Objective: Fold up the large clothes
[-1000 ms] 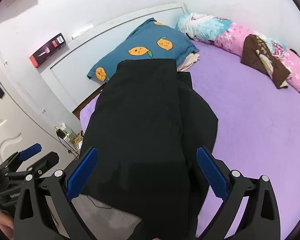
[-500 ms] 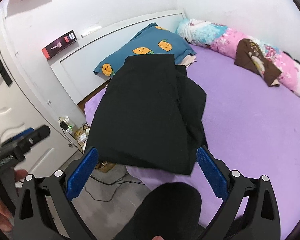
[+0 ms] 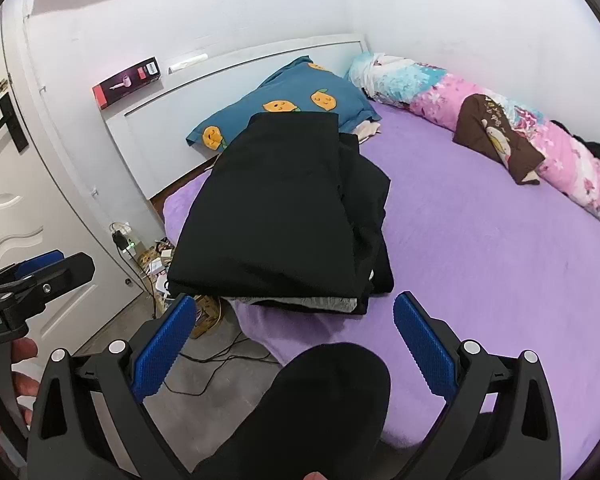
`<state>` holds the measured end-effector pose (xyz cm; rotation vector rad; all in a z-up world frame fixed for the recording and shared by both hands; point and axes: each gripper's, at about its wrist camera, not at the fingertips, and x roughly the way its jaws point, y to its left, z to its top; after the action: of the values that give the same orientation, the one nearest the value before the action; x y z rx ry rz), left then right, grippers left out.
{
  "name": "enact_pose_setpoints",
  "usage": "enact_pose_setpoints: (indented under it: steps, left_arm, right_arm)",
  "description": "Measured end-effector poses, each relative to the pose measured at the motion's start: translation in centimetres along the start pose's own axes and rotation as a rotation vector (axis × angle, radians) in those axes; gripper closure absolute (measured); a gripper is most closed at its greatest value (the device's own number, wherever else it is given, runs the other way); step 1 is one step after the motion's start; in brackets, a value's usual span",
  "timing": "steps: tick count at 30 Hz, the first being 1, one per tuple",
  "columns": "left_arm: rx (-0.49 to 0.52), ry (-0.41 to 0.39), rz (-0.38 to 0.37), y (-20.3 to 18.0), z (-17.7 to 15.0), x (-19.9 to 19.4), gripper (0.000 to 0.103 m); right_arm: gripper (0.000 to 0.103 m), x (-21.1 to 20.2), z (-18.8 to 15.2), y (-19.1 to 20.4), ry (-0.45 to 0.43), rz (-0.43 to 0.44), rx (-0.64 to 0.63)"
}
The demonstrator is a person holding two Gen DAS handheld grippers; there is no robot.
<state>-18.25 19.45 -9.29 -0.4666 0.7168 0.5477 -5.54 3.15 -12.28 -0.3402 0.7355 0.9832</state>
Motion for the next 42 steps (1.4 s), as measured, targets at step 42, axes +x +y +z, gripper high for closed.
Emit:
enact_pose_setpoints:
  steps: [42]
  left_arm:
    - [0.037,-0.051,0.026,-0.8,-0.4,-2.1,0.006]
  right_arm:
    - [0.006,-0.9,-1.0,1.3,-0.021,0.0,-0.043]
